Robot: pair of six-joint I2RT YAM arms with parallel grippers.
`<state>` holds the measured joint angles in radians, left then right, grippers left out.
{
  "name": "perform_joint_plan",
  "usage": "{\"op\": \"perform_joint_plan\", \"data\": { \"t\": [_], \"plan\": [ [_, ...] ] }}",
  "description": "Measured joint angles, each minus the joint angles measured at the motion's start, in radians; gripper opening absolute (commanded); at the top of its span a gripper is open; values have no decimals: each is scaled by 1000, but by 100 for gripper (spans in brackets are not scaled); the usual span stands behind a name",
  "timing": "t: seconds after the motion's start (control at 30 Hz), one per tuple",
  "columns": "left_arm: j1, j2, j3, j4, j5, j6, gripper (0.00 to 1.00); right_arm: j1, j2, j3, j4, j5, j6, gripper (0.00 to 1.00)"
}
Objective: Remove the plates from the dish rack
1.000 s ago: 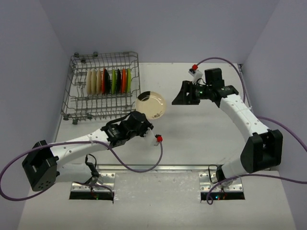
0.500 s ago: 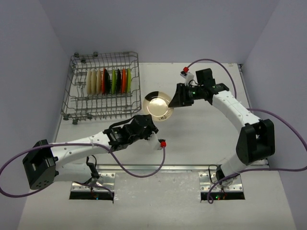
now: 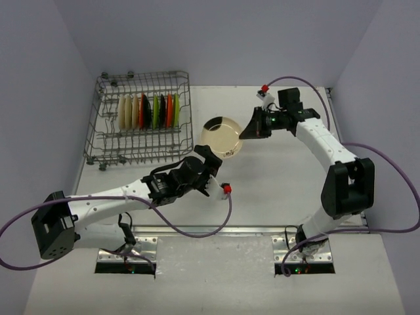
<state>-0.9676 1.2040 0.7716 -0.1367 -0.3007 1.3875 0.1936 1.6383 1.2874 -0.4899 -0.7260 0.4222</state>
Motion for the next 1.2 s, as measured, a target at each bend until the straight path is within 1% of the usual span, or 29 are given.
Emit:
{"op": "perform_joint_plan", "data": {
  "t": [0.1,0.13,0.2,0.33,0.37,0.43,0.5,0.63,0.77,0.87,0.9,0.97,1.0,1.07,1.13,1.2],
  "plan": [
    [42,2,98,-43,14,-139,100,-146,53,61,16,-7,38,0],
    [74,5,142,-57,25,-194,100,-203,74,82,23,-2,50,0],
    [160,27,250,-93,56,-324,100,-304,123,128,36,21,75,0],
    [395,121,474,-126,98,-596,100,-448,241,223,66,97,127,0],
    [470,146,519,-144,115,-666,100,-468,270,241,69,122,148,0],
    [577,194,591,-185,152,-785,100,-497,334,279,77,148,167,0],
    [704,250,657,-238,226,-905,100,-514,398,314,80,180,188,0],
    [909,365,753,-312,335,-1089,99,-529,501,339,99,243,213,0],
    [1021,436,769,-354,382,-1187,93,-532,561,344,101,279,225,0],
    [1079,476,769,-379,421,-1236,91,-532,600,369,104,296,227,1],
    [1090,486,769,-385,429,-1247,90,-532,610,379,108,301,227,2],
    [1112,504,769,-389,443,-1266,88,-531,626,391,115,306,227,9],
    [1124,513,769,-389,448,-1275,85,-531,632,395,117,307,227,15],
    [1142,527,769,-390,458,-1290,77,-532,640,397,123,306,227,32],
    [1151,541,770,-391,466,-1301,70,-532,644,397,124,307,227,39],
    [1156,557,774,-391,470,-1309,66,-532,647,397,124,308,228,43]
  ]
}}
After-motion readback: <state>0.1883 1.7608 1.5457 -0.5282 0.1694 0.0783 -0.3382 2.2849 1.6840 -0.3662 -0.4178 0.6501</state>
